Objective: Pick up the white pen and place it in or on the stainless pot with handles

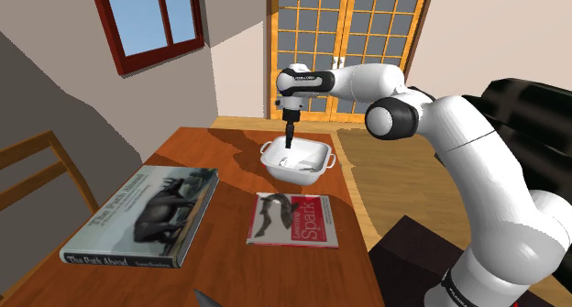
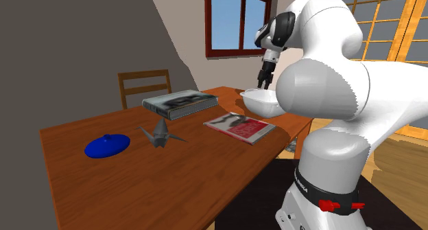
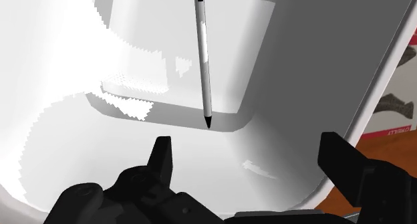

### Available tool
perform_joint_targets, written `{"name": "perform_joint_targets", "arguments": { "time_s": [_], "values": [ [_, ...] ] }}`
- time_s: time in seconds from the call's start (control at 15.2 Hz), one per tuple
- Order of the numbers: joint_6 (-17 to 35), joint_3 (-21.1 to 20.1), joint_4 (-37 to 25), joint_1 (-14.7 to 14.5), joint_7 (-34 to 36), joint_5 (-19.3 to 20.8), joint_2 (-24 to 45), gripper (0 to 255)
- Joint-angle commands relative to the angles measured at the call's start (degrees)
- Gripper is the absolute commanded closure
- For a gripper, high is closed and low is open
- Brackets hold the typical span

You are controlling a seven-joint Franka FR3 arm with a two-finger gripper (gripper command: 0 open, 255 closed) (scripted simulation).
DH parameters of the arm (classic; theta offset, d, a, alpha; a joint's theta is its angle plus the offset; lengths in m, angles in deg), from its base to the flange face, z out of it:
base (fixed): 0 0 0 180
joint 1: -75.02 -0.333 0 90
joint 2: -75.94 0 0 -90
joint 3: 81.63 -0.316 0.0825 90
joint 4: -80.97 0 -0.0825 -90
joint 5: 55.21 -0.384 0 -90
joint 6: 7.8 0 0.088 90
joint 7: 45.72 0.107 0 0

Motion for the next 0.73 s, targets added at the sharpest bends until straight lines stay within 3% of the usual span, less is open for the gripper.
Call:
{"name": "perform_joint_targets", "arguments": {
  "time_s": [0.0,0.13,0.66],
  "values": [
    [-4.2,0.0,-6.0,0.3,0.5,0.1,1.9,0],
    [-11.0,-0.2,-17.4,0.6,1.3,0.4,6.4,0],
    [-10.9,-0.2,-17.3,0.6,1.3,0.4,6.3,0]
  ]
}}
